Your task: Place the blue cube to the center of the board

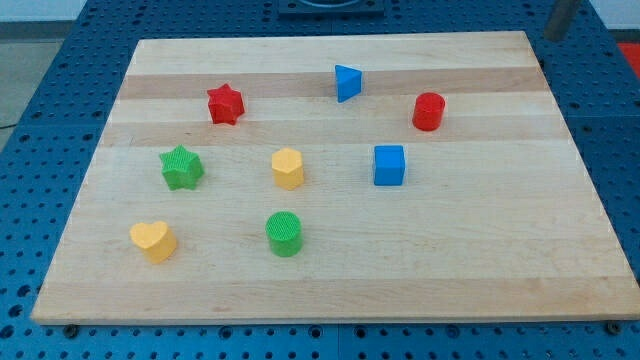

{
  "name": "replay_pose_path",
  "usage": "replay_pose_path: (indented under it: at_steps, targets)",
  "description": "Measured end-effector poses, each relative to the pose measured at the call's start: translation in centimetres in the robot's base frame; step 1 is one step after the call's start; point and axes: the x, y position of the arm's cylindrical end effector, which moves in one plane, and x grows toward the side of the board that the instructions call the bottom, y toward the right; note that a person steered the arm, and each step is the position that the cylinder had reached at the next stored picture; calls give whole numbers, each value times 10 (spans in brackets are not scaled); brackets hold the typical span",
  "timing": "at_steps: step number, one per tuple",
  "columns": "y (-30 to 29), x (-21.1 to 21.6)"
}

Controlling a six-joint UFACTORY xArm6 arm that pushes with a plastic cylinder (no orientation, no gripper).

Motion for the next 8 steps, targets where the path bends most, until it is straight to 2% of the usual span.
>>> replay_pose_path:
  at_steps: [1,2,3,4,6,7,8]
  targets:
    - [-9,7]
    - [-66,15]
    - [-149,10]
    - [-224,23]
    - [-219,82]
    - [-259,117]
    - [-316,133]
